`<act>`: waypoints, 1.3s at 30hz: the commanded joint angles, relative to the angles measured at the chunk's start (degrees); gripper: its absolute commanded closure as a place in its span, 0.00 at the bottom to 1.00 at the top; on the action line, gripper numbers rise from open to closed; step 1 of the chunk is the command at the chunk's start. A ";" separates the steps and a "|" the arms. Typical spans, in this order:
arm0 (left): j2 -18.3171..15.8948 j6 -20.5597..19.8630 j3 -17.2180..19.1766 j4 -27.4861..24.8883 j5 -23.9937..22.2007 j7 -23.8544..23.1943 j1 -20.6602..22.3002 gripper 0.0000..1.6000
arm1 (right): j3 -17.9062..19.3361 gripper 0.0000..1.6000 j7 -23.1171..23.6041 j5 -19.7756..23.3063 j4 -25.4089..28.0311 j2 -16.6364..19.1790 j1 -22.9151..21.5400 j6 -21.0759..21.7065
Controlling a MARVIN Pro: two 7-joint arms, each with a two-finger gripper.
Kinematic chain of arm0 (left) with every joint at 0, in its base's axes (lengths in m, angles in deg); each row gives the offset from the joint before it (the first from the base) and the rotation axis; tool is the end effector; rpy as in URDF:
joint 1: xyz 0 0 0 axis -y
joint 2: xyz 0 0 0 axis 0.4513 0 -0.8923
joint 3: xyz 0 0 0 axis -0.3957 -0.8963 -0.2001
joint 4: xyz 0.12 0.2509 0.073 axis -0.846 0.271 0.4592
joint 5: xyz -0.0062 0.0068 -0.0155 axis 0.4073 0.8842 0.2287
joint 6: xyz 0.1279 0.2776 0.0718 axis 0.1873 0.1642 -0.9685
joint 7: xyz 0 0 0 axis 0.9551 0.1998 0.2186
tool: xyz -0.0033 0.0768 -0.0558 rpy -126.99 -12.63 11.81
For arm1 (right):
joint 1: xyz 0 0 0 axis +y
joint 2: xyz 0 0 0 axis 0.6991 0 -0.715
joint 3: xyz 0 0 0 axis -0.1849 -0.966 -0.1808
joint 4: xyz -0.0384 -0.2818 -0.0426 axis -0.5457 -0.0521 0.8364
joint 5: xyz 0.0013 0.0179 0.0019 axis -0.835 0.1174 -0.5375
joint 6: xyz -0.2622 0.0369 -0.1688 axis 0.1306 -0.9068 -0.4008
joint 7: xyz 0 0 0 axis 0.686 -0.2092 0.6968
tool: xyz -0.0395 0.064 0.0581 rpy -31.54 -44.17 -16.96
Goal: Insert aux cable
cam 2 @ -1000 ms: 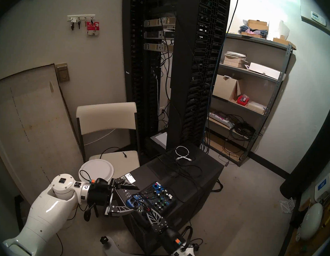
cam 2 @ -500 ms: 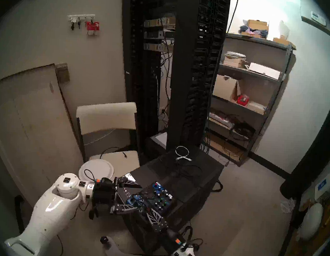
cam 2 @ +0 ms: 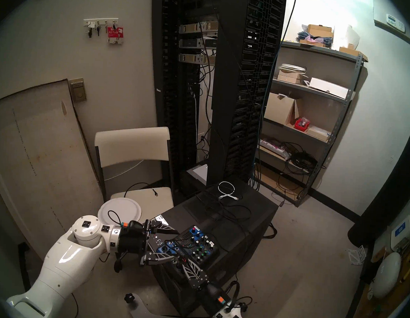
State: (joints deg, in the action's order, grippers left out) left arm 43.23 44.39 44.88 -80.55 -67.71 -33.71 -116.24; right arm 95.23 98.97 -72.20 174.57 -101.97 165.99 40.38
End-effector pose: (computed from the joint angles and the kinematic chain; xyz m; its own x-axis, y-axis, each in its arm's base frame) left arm 0.3384 -0.0120 -0.3510 0.0334 -0.1573 0.9870 -0.9929 -0.1184 0.0147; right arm 0.1976 0.0855 -0.4152 -0.1219 0.0173 0.9924 0.6658 -0.7401 0.0947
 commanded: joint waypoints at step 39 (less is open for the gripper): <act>0.47 0.56 0.27 -0.06 -0.54 -1.11 0.36 0.99 | -0.03 1.00 0.07 0.18 -0.61 0.01 0.89 1.26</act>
State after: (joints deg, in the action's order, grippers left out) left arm 43.19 44.92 44.90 -79.89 -67.79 -35.14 -115.97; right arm 95.21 99.06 -72.05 174.59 -101.97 165.96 40.58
